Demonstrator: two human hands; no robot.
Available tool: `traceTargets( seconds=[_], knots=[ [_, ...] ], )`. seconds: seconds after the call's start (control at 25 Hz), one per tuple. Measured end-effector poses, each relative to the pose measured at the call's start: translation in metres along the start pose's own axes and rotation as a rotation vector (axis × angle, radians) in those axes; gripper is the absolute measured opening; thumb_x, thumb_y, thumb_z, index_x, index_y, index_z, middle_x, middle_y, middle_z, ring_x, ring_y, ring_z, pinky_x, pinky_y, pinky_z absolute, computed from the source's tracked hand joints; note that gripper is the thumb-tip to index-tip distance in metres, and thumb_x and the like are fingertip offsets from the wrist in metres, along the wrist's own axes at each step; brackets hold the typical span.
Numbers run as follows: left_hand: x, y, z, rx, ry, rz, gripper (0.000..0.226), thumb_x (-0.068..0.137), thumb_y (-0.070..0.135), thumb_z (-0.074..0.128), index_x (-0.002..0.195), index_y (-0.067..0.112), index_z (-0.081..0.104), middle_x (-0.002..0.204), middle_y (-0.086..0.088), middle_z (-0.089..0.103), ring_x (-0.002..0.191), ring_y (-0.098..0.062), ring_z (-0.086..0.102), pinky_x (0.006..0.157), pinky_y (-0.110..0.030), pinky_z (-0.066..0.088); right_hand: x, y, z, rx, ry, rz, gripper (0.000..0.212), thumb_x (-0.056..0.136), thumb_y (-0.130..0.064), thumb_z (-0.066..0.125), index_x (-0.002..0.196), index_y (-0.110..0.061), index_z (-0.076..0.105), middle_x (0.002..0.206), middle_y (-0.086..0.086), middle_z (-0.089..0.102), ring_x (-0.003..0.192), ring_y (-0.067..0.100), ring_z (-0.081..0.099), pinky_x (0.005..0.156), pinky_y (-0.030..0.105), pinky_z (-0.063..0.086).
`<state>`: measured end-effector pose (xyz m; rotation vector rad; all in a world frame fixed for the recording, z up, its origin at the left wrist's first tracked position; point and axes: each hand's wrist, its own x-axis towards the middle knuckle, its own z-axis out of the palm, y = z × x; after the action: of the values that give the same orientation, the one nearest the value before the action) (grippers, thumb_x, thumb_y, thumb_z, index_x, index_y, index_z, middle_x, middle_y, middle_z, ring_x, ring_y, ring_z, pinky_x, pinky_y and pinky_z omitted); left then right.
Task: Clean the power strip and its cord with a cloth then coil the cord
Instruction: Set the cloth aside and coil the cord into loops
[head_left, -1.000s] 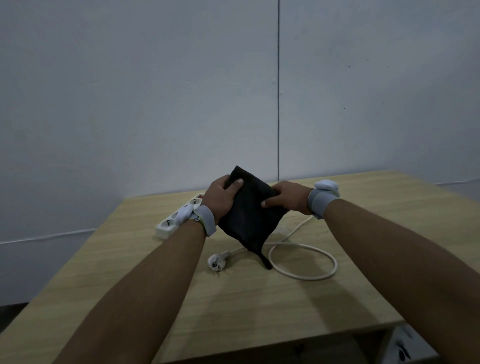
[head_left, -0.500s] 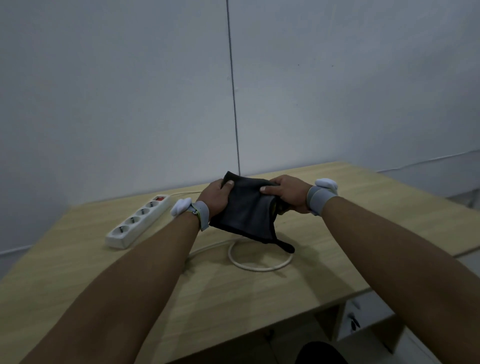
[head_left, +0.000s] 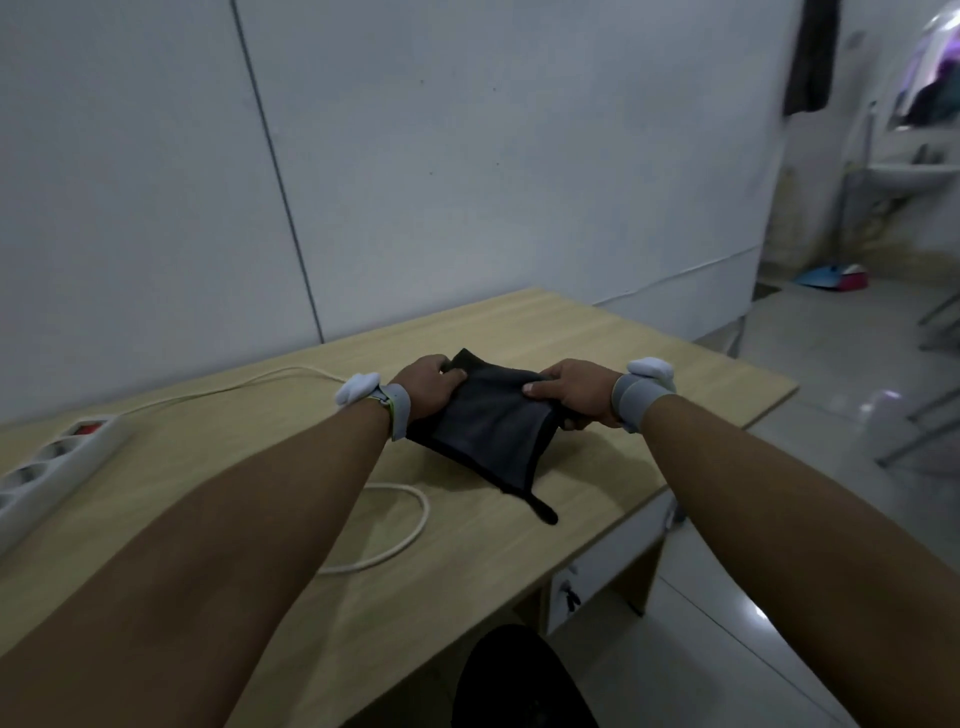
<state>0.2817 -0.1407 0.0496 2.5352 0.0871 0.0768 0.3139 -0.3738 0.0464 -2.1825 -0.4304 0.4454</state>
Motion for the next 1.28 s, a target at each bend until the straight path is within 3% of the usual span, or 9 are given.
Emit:
traceTargets(
  seconds=[0.12,0.24,0.48,0.64,0.76,0.84,0.96,1.08,1.28],
  knots=[
    [0.025,0.019,0.024,0.051,-0.059,0.039,0.031,0.097,0.032,0.051,0.115,0.011,0.064,0.121,-0.011,0.061,0.104,-0.031,0.057,0.080,-0.029,0.042,-0.002,0.024,-0.021,-0.259,0.067,0.068,0.041,0.093,-0.047,0.050,0.098,-0.011,0.068,0.078,0.011,0.065,0.061,0.026,0.060,0.054,0.029,0.047],
    [0.049,0.037,0.048,0.103,-0.078,0.098,0.034,0.097,0.034,0.052,0.110,0.006,0.067,0.114,-0.014,0.065,0.100,-0.031,0.059,0.077,-0.029,0.041,-0.001,0.046,-0.038,-0.477,0.133,0.075,0.044,0.095,-0.045,0.046,0.100,-0.006,0.068,0.094,0.013,0.065,0.084,0.031,0.061,0.069,0.030,0.042],
    [0.076,0.061,0.085,0.253,0.015,0.142,0.035,0.095,0.040,0.053,0.109,0.010,0.063,0.114,-0.012,0.063,0.101,-0.031,0.058,0.077,-0.030,0.040,0.005,0.069,-0.056,-0.713,0.275,0.198,0.034,0.090,-0.040,0.053,0.085,-0.007,0.063,0.084,0.011,0.061,0.073,0.028,0.056,0.061,0.029,0.040],
    [0.077,0.062,0.093,0.316,0.099,0.274,0.038,0.093,0.036,0.053,0.128,0.020,0.054,0.127,-0.008,0.056,0.113,-0.029,0.054,0.091,-0.035,0.043,0.007,0.069,-0.050,-0.900,0.456,0.094,0.034,0.087,-0.036,0.048,0.114,-0.016,0.055,0.119,0.009,0.053,0.109,0.031,0.049,0.083,0.038,0.039],
    [0.071,0.066,0.100,0.306,-0.041,0.522,0.047,0.096,0.024,0.049,0.143,0.018,0.044,0.149,-0.006,0.041,0.135,-0.026,0.039,0.108,-0.034,0.031,0.015,0.053,-0.035,-0.810,0.340,-0.129,0.039,0.090,-0.036,0.044,0.121,-0.014,0.054,0.129,0.012,0.050,0.116,0.035,0.048,0.093,0.044,0.043],
    [0.068,0.065,0.105,0.313,-0.198,0.504,0.049,0.101,0.025,0.042,0.149,0.017,0.033,0.157,-0.005,0.027,0.143,-0.024,0.027,0.115,-0.036,0.023,0.020,0.049,-0.019,-0.755,0.182,-0.134,0.042,0.093,-0.039,0.040,0.124,-0.012,0.050,0.126,0.015,0.050,0.114,0.036,0.050,0.093,0.045,0.044],
    [0.067,0.053,0.109,0.473,-0.264,0.424,0.056,0.103,0.043,0.030,0.154,0.026,0.016,0.161,0.005,0.010,0.148,-0.016,0.009,0.117,-0.049,0.011,0.019,0.061,-0.003,-0.812,0.137,-0.017,0.069,0.090,-0.055,0.031,0.147,-0.017,0.023,0.152,0.006,0.028,0.138,0.029,0.028,0.109,0.051,0.026],
    [0.073,0.048,0.108,0.541,-0.267,0.412,0.060,0.100,0.055,0.025,0.153,0.034,0.007,0.161,0.013,0.004,0.148,-0.013,0.003,0.116,-0.055,0.004,0.018,0.070,-0.003,-0.842,0.128,0.081,0.091,0.082,-0.077,0.019,0.152,-0.023,0.002,0.160,-0.005,0.002,0.147,0.018,0.003,0.114,0.058,0.006],
    [0.088,0.044,0.105,0.597,-0.284,0.407,0.062,0.096,0.063,0.023,0.150,0.043,0.002,0.160,0.018,0.000,0.149,-0.019,-0.002,0.113,-0.062,-0.001,0.020,0.067,-0.002,-0.833,0.129,0.158,0.126,0.050,-0.101,0.009,0.151,-0.027,-0.004,0.160,-0.011,-0.005,0.147,0.015,-0.001,0.108,0.067,-0.003]
  ],
)
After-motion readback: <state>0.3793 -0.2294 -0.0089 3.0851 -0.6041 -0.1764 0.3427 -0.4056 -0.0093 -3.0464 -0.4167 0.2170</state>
